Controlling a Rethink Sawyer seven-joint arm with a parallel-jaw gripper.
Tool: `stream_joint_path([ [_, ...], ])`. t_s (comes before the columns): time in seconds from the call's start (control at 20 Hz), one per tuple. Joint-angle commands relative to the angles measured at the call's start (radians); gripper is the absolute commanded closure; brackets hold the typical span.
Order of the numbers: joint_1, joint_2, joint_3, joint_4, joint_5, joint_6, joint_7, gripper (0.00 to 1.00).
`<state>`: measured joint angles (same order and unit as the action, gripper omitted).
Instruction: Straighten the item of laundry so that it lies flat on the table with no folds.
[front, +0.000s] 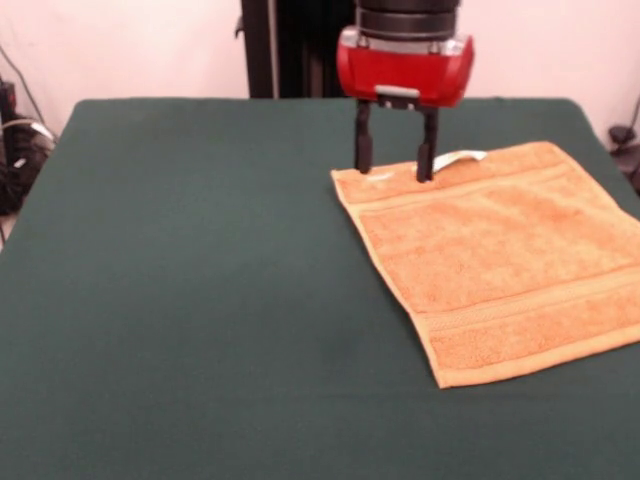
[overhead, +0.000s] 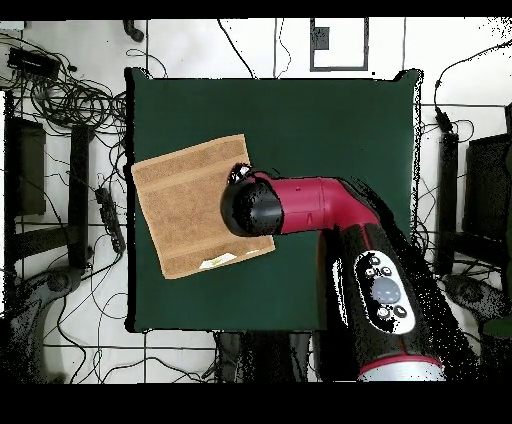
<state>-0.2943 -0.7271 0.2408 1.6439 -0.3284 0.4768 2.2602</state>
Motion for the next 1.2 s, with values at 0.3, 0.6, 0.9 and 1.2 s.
stream_joint_path([
  [0.3, 0.231, 0.091, -0.049, 0.094, 0.081, -0.109, 0.27, 0.0],
  [0.6, 0.352, 0.202, -0.195, 0.029, 0.123, -0.181, 0.334, 0.0],
  [0.9, 0.433, 0.359, -0.285, 0.0, 0.291, -0.308, 0.401, 0.0],
  [1.2, 0.452, 0.442, -0.305, -0.006, 0.403, -0.43, 0.364, 0.0],
])
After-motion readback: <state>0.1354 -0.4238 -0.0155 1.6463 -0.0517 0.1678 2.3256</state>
